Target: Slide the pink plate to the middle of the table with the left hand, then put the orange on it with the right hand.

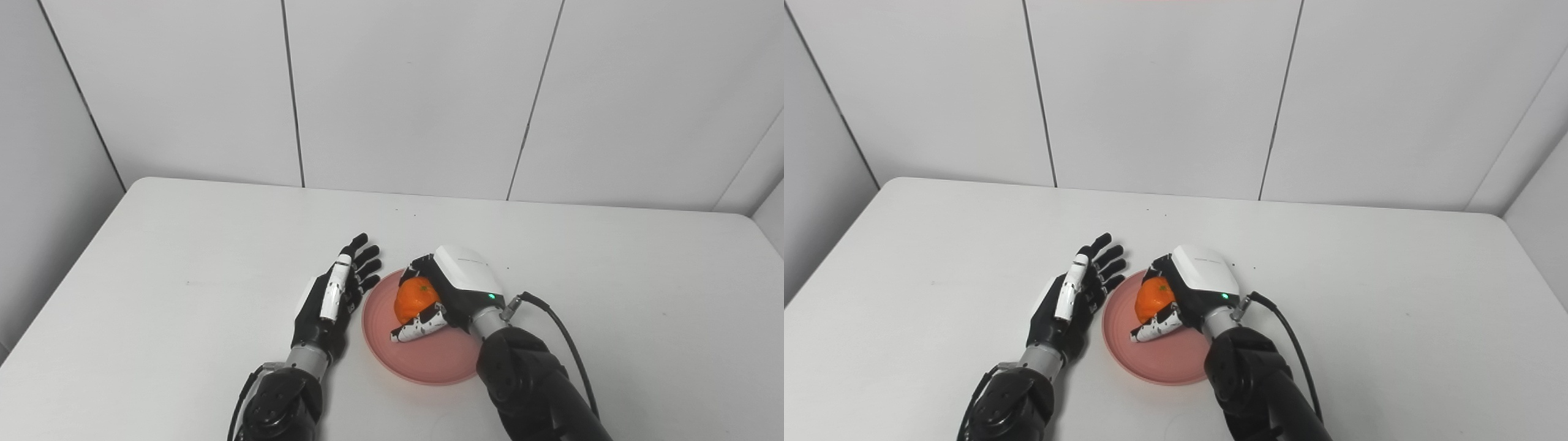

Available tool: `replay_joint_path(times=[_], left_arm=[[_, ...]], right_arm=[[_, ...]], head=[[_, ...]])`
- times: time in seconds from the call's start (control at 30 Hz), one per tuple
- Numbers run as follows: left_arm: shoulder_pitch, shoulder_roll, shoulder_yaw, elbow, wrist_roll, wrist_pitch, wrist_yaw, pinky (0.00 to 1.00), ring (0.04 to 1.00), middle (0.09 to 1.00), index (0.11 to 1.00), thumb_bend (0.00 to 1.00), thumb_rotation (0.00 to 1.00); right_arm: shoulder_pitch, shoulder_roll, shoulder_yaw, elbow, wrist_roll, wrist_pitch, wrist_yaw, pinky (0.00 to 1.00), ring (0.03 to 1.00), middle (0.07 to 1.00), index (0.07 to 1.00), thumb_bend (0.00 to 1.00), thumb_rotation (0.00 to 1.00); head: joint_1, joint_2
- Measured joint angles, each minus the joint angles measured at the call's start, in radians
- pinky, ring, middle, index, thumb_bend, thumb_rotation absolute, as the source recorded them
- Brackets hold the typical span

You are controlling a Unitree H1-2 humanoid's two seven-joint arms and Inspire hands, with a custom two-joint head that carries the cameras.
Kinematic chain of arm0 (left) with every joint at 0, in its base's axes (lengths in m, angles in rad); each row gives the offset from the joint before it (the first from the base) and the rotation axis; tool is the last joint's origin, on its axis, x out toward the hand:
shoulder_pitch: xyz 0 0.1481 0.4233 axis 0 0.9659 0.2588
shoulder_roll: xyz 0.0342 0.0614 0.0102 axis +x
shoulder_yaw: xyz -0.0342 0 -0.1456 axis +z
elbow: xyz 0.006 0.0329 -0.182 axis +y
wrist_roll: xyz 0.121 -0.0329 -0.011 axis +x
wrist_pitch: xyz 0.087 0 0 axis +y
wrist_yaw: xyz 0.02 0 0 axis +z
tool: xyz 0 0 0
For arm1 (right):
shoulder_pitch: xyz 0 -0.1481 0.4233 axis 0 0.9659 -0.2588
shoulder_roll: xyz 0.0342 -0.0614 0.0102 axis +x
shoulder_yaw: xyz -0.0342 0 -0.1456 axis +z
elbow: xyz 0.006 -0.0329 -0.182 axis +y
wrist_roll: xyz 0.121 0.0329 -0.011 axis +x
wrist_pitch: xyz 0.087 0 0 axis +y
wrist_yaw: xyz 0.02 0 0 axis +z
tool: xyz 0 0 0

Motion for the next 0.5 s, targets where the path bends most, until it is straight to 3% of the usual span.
replay_joint_path(times=[0.5], left_arm=[[0.000,0.019,0.001,-0.001,-0.003,-0.001,-0.008,0.89,0.895,0.897,0.894,0.37,1.00]], right_arm=[[0.000,-0.001,0.011,0.004,-0.013,0.000,-0.010,0.20,0.290,0.406,0.487,0.52,0.15]], head=[[0.000,-0.002]])
